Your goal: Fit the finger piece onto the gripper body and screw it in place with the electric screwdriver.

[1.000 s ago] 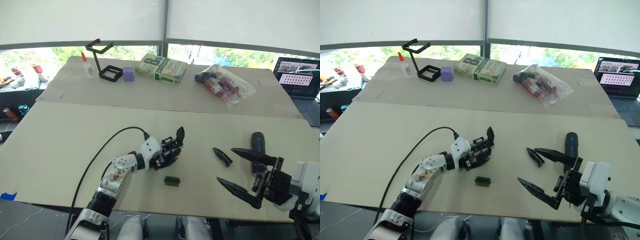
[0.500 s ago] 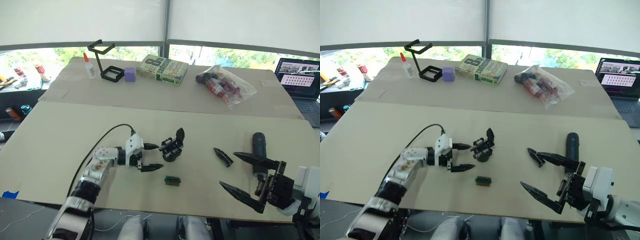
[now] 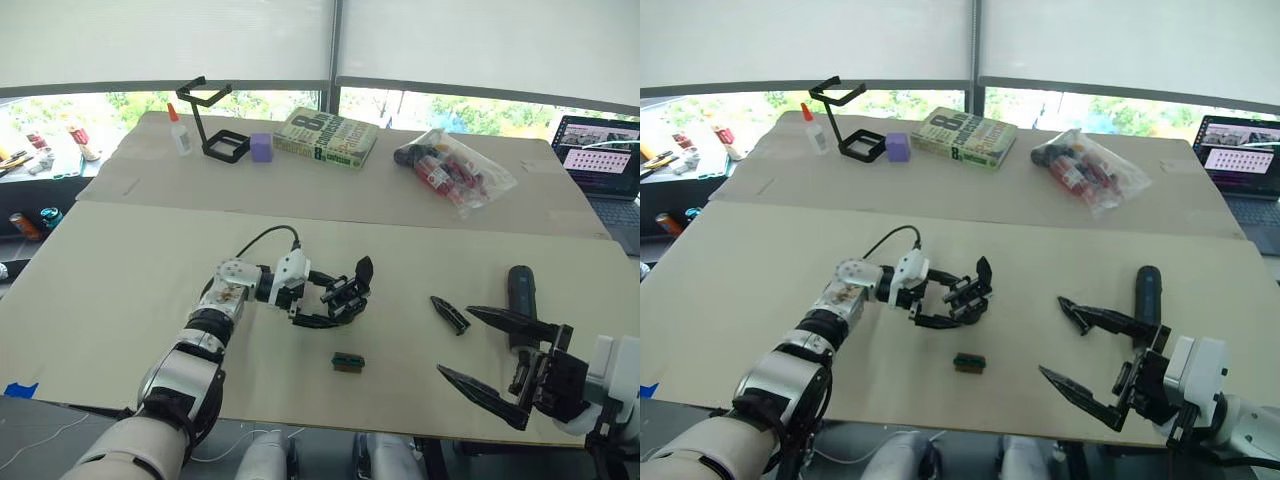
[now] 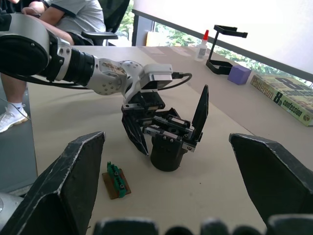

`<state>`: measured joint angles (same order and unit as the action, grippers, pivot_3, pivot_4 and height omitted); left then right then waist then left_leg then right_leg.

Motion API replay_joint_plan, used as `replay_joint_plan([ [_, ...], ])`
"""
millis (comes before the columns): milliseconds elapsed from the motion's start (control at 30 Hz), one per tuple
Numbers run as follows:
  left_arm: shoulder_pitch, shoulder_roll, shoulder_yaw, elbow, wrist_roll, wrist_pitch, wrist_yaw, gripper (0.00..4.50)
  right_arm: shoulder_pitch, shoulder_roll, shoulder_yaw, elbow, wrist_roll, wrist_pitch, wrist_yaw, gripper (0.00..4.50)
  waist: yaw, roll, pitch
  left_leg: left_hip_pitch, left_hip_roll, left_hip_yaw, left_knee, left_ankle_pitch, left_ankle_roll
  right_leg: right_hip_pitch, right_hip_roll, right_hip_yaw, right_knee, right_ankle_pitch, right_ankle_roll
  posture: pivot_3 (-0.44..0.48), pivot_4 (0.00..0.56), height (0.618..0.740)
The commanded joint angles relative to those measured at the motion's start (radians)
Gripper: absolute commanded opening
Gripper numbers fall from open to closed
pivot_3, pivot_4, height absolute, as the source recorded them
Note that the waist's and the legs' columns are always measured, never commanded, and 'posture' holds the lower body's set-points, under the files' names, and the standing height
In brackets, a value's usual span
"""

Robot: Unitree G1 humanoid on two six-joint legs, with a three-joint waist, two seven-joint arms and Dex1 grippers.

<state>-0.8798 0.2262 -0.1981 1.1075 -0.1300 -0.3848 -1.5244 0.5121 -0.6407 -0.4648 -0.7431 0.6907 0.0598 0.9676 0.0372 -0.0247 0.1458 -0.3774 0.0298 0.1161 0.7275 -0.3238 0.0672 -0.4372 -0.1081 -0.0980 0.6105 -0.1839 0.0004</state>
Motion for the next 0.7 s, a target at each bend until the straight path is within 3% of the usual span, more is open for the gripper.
replay_joint_plan([
  [33, -0.03, -0.013, 0.003, 0.031, 0.03, -0.05, -0.034, 4.42, 0.025, 0.009, -0.035, -0.053, 0.014, -0.012, -0.013, 4.5, 0.0, 0.0, 0.0, 0.0, 0.0, 0.0, 0.0, 0.0, 0.0, 0.0, 0.0, 0.0, 0.0, 0.0, 0.0, 0.0, 0.15, 0.74],
  [133, -0.04, -0.032, 0.009, 0.06, 0.049, -0.064, -0.025, 4.42, 0.044, 0.016, -0.034, -0.06, 0.008, -0.021, -0.019, 4.5, 0.0, 0.0, 0.0, -0.001, 0.0, 0.0, 0.0, 0.0, 0.0, 0.0, 0.0, 0.0, 0.0, 0.0, 0.0, 0.0, 0.15, 0.74],
  [300, -0.031, -0.055, 0.048, 0.055, 0.037, -0.074, 0.005, 2.29, 0.057, 0.027, -0.025, -0.072, -0.002, -0.026, -0.032, 4.5, 0.001, 0.0, 0.0, -0.001, 0.0, 0.0, 0.0, -0.001, 0.001, 0.0, -0.001, 0.0, 0.0, 0.0, 0.0, 0.0, 0.15, 0.74],
  [433, 0.021, -0.057, 0.097, -0.069, 0.011, -0.083, 0.122, 2.3, 0.061, 0.032, -0.018, -0.075, -0.006, -0.026, -0.033, 4.5, 0.0, 0.0, 0.0, -0.002, 0.0, 0.0, 0.001, -0.001, 0.001, -0.002, -0.001, 0.0, 0.0, 0.0, 0.001, 0.0, 0.15, 0.74],
  [500, 0.069, -0.062, 0.123, -0.207, -0.017, 0.002, 0.202, 2.3, 0.058, 0.03, -0.018, -0.068, -0.005, -0.027, -0.029, 4.5, 0.0, 0.0, 0.0, -0.003, 0.0, -0.001, 0.001, -0.001, 0.001, -0.002, -0.001, 0.0, 0.0, 0.0, 0.001, 0.0, 0.15, 0.74],
  [700, 0.284, -0.021, 0.111, -0.778, -0.035, 0.436, 0.423, 2.3, 0.024, 0.012, -0.035, -0.04, 0.012, -0.02, -0.019, 4.5, -0.006, 0.0, 0.0, -0.003, 0.001, -0.001, 0.001, 0.0, 0.001, -0.002, -0.001, 0.001, 0.0, 0.0, 0.001, 0.0, 0.15, 0.74],
])
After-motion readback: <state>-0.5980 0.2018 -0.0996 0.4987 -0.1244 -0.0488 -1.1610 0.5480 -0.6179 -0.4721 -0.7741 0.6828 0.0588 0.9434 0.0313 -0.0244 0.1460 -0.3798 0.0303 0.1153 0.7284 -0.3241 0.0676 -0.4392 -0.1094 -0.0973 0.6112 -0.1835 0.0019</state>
